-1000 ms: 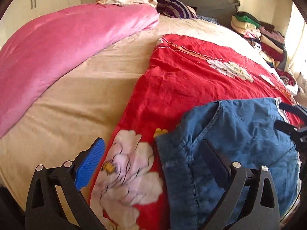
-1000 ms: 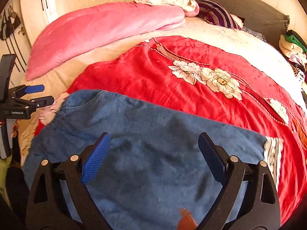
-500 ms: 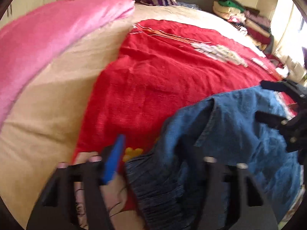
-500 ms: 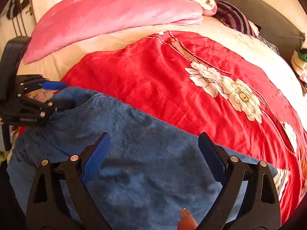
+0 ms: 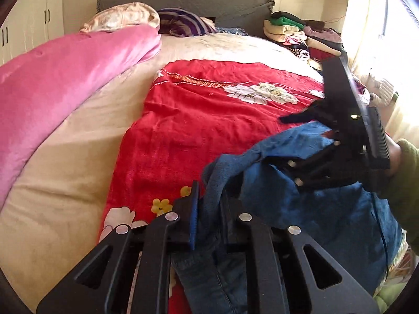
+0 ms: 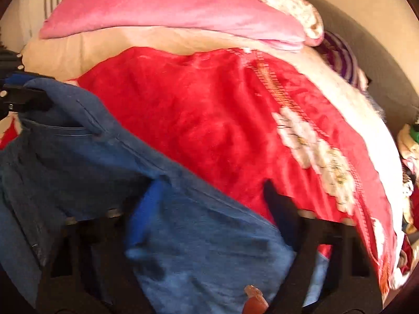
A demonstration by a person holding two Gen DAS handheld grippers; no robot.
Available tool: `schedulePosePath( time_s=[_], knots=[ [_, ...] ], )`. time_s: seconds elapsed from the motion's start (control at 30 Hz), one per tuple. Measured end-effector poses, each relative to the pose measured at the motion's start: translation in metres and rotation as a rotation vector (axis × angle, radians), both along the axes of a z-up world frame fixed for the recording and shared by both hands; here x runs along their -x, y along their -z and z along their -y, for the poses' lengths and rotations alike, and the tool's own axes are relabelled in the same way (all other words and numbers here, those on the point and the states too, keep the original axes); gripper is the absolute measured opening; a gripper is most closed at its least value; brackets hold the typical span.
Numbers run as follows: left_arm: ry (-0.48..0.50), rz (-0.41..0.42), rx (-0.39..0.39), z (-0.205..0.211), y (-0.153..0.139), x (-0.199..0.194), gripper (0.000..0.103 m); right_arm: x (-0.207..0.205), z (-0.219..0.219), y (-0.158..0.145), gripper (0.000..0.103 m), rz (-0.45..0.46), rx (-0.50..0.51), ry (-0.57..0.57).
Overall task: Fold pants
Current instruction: 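Grasp the elastic waistband with the left gripper while the right gripper grasps the denim leg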
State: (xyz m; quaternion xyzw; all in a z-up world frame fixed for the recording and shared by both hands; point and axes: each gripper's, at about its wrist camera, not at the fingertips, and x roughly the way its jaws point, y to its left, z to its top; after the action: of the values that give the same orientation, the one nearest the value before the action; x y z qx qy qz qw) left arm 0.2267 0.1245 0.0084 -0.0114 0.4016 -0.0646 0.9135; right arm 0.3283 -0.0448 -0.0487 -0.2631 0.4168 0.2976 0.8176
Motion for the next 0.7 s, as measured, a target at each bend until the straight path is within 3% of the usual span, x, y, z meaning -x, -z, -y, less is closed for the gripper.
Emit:
schedulePosePath(
  time_s=[0.03,0.07,0.13,0.33,0.7],
  knots=[
    [-0.002,0.003,-0.011,0.0,-0.001,0.002,0.012,0.001,-0.002,0.001,0.021,-0.025,-0.013,-0.012],
    [-0.007,0.006,-0.026,0.001,-0.001,0.004,0.012,0.001,-0.003,0.002,0.013,-0.045,-0.027,-0.018],
    [-0.02,0.004,-0.035,-0.002,0.0,0.005,0.012,0.005,0.001,-0.003,0.006,-0.077,-0.078,0.0],
    [-0.044,0.019,0.003,-0.012,-0.004,0.019,0.012,0.039,0.031,-0.042,0.003,-0.058,-0.234,0.046],
    [-0.021,0.109,0.013,0.008,-0.028,0.083,0.012,0.139,0.059,-0.083,0.003,-0.015,-0.327,0.059]
  ],
)
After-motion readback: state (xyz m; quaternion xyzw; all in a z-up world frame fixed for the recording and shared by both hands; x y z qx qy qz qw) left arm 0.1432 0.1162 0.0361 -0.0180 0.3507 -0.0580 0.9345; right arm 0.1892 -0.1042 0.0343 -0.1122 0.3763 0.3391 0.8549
